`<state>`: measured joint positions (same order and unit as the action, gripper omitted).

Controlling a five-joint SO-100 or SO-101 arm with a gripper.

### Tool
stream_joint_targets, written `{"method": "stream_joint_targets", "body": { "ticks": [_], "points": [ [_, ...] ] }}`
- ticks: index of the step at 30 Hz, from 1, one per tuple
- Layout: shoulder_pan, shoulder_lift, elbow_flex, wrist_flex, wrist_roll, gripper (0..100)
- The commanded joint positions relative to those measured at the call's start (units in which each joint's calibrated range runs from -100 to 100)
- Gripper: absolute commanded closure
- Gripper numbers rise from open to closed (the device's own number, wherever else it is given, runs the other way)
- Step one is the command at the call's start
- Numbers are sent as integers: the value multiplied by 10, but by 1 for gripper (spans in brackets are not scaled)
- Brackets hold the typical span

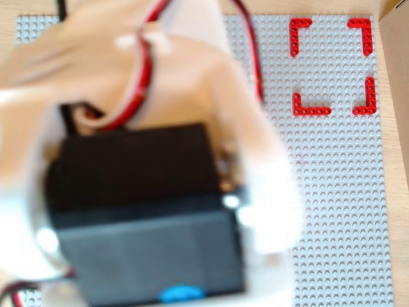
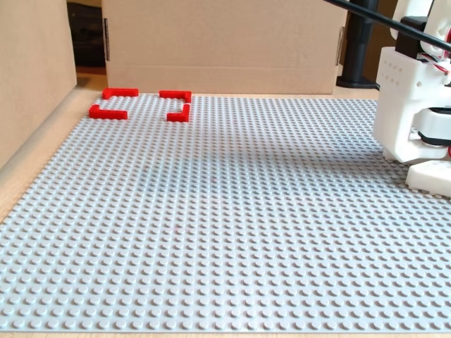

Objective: Grab the Lego and store it in red box

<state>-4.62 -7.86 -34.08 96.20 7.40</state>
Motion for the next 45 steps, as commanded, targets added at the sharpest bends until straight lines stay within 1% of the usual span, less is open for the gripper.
{"method": "stream_joint_targets", "body": {
  "ticks": [1,5,13,21,24,28,38,45],
  "points": [
    [37,-26,-20,-23,1,91],
    [69,-26,-18,-44,-6,94],
    [139,-18,-13,-80,-16,92],
    [177,-17,-12,-99,-18,93],
    [186,-16,-1,-106,-30,93],
    [189,-16,52,-131,-36,93],
    [221,-16,251,-276,-34,93],
    [240,-16,353,-347,-32,93]
  ]
}}
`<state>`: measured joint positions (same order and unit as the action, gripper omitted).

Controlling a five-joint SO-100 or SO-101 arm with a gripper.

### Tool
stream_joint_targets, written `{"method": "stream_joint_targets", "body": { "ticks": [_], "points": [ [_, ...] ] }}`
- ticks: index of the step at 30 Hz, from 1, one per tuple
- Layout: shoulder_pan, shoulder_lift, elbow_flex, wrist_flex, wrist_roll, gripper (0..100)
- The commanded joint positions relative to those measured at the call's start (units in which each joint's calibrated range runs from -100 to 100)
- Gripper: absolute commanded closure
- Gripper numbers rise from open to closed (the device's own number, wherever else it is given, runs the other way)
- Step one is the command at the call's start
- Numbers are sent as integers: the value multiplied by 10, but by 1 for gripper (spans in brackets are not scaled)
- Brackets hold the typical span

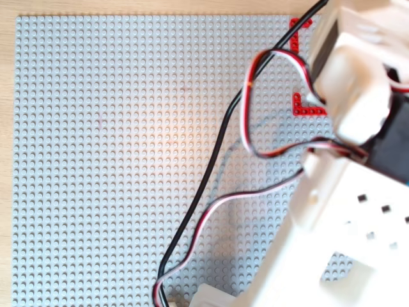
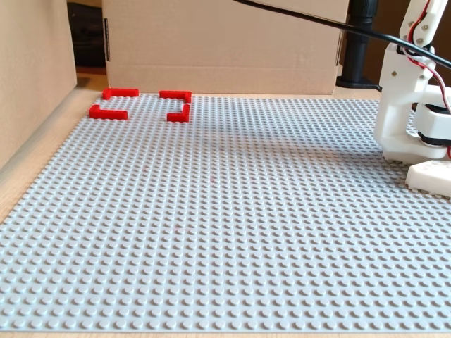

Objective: Grab the Lego and store it in red box

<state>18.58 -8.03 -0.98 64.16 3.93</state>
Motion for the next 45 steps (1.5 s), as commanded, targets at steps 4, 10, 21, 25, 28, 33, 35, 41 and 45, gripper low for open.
{"method": "stream_joint_targets", "body": {
  "ticks": [4,10,21,25,28,33,35,41,45],
  "points": [
    [3,-15,113,-97,-2,92],
    [4,-7,213,-171,-2,92],
    [9,140,225,-244,-2,93],
    [10,159,214,-246,-2,93],
    [10,160,214,-247,-1,92],
    [10,161,215,-248,-1,91],
    [10,161,215,-248,-1,88],
    [10,160,216,-248,0,82],
    [10,157,212,-247,-1,82]
  ]
}}
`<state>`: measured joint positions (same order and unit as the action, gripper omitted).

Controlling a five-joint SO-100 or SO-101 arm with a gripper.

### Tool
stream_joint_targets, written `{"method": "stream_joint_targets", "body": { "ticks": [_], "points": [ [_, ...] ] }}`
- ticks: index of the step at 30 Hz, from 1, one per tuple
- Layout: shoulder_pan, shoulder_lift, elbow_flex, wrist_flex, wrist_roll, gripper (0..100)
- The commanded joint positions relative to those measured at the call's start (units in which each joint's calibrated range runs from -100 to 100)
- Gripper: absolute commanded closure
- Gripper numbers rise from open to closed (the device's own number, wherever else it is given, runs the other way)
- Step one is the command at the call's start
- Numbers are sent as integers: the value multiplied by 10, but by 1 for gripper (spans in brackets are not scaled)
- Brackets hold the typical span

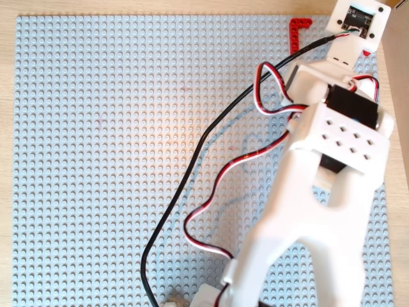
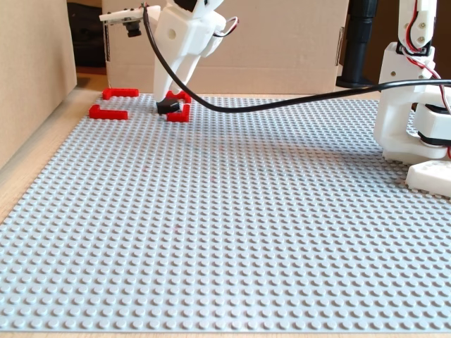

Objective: Grab the Lego and store it in red box

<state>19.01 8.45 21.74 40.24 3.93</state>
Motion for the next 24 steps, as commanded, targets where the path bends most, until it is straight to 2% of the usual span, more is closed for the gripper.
{"method": "stream_joint_targets", "body": {
  "ticks": [1,6,12,24],
  "points": [
    [5,-12,-16,-6,-1,82],
    [5,-30,-26,8,-2,83],
    [2,-96,-56,69,-2,96],
    [-19,-246,-114,220,1,99]
  ]
}}
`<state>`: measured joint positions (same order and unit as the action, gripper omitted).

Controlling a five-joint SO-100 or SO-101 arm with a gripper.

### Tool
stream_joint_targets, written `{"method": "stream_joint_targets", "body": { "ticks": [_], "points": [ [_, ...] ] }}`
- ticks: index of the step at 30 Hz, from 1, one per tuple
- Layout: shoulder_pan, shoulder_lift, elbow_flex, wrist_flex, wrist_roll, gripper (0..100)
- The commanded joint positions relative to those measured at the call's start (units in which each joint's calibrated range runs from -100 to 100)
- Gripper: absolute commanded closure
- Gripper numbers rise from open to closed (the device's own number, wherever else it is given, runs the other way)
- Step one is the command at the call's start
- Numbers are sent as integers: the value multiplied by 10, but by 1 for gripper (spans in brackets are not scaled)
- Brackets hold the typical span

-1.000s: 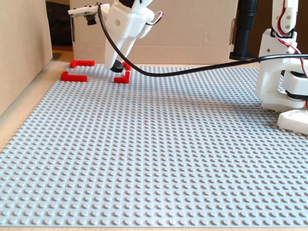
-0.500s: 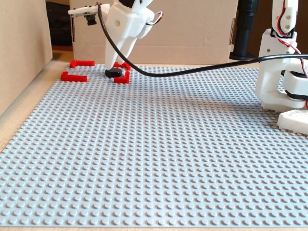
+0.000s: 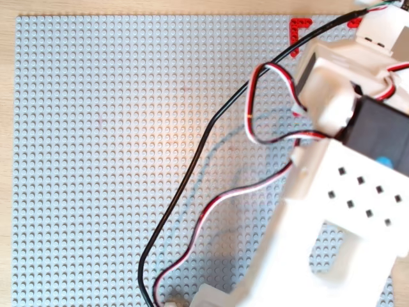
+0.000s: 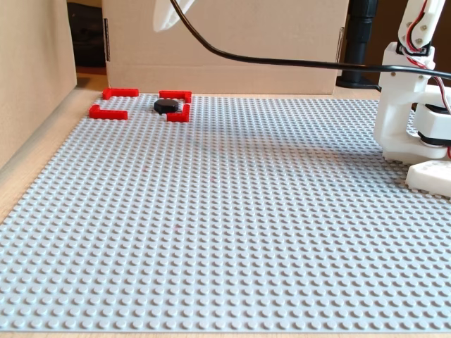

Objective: Grab the Lego and store it in red box

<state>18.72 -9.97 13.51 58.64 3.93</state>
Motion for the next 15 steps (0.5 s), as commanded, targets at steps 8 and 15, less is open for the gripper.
{"method": "stream_joint_targets", "body": {
  "ticks": [8,15],
  "points": [
    [-106,-218,-31,138,-2,99],
    [-146,-347,-26,215,-2,99]
  ]
}}
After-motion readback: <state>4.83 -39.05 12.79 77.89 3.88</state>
